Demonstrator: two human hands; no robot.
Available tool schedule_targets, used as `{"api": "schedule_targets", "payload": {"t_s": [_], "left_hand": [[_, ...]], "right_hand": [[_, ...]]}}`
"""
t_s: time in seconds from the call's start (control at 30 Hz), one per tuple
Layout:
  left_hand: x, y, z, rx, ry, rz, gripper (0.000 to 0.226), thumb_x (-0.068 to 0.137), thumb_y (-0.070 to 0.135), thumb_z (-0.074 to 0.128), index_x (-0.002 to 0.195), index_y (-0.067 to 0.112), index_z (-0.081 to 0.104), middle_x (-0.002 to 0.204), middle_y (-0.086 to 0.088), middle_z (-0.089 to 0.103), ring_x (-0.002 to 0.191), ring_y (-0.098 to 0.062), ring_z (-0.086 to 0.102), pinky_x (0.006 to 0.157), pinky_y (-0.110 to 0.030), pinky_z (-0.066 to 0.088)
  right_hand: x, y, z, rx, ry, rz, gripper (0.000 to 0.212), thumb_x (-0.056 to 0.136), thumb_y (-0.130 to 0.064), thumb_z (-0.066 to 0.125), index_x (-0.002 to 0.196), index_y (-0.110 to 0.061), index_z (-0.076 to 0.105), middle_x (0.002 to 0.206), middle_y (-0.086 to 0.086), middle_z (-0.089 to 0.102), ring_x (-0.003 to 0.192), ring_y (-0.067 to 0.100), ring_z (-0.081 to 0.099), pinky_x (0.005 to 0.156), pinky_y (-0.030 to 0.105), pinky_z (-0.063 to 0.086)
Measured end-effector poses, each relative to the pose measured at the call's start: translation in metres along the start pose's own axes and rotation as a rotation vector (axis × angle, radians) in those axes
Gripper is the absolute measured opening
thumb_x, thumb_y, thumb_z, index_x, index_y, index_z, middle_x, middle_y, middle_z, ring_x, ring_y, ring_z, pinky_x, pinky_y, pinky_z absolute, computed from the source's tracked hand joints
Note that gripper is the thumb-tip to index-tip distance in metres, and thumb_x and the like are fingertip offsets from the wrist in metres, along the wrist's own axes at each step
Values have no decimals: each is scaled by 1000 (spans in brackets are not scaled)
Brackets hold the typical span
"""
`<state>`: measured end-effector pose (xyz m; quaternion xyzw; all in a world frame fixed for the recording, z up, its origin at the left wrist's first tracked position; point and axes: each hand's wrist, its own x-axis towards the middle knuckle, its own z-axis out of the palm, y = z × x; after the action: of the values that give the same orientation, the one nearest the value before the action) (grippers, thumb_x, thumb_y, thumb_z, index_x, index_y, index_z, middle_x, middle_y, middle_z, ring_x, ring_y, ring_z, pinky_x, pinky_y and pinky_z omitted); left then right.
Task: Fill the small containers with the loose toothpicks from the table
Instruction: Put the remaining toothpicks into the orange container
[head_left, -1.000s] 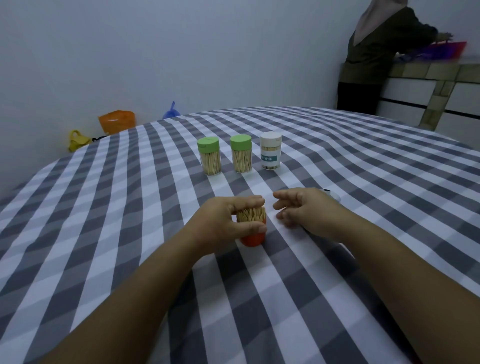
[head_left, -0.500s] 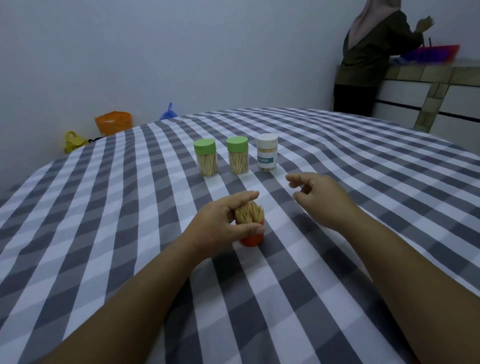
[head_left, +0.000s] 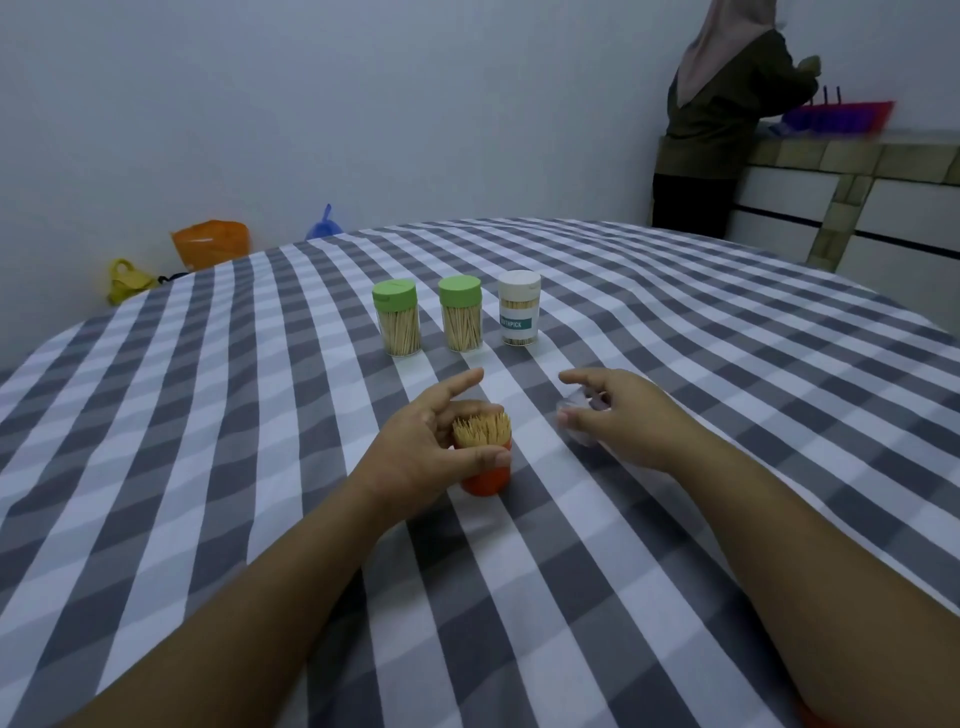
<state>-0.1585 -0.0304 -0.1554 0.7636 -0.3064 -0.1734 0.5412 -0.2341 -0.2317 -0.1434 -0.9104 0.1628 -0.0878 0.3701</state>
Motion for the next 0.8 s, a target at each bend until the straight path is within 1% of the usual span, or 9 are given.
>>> {"api": "schedule_targets", "payload": {"t_s": [0.07,0.13,0.23,0.3,0.37,0.43,0.53,0.67,0.8], "left_hand": [[-1,-1,3,36,-5,16,75,66,24,78,122,50,36,125,16,55,125,-16,51,107,-40,42],[-1,-4,4,53,-10,24,77,70,20,78,129,46,35,129,16,50,126,-13,50,107,-37,42],[-2,-5,4,45,-6,-6,85,70,19,79,141,32,35,129,11,49,122,-10,50,105,-34,44],[-2,-6,3,50,-13,-28,88,67,24,80,143,28,35,123,12,48,119,-8,51,103,-31,46],[-2,-7,3,56,-24,-48,91,58,33,81,139,26,39,121,14,53,117,-8,54,98,-26,49],[-3,-9,3,27,-28,-55,80,52,34,81,124,26,47,116,11,61,110,-8,59,91,-22,51],[-1,-11,3,26,-11,-46,54,59,25,84,102,32,51,106,8,65,101,-8,63,86,-22,53],[0,-12,3,17,-32,-4,44,64,27,82,101,36,58,109,10,66,106,-9,62,92,-27,52],[-1,-7,2,154,-70,48,34,77,33,73,103,47,55,115,19,53,106,-7,55,89,-20,49]], "right_hand": [[-1,-5,6,150,37,-11,50,88,-35,63,135,-32,48,142,7,45,126,23,47,97,34,44],[-4,-10,11,322,46,13,41,86,-37,64,126,-34,54,138,7,48,124,23,48,102,40,44],[-5,-16,21,648,19,73,25,83,-37,67,106,-36,57,132,10,51,114,24,56,95,43,51],[-5,-20,29,817,30,115,26,82,-36,68,103,-29,54,127,13,53,105,25,62,87,41,56],[-4,-23,37,969,67,167,32,82,-37,67,102,-19,50,120,14,56,95,26,66,80,39,58],[-5,-27,43,1089,98,203,30,86,-37,62,99,-14,47,109,13,61,91,24,67,78,39,58],[-5,-29,49,1058,105,200,27,88,-43,58,93,-19,46,106,8,63,97,24,66,85,41,56],[-4,-29,52,1069,118,205,27,88,-43,58,93,-18,49,110,15,61,100,27,65,90,44,54],[-7,-27,52,1170,27,179,37,86,-36,61,107,-7,51,115,22,61,98,30,66,85,42,55]]}}
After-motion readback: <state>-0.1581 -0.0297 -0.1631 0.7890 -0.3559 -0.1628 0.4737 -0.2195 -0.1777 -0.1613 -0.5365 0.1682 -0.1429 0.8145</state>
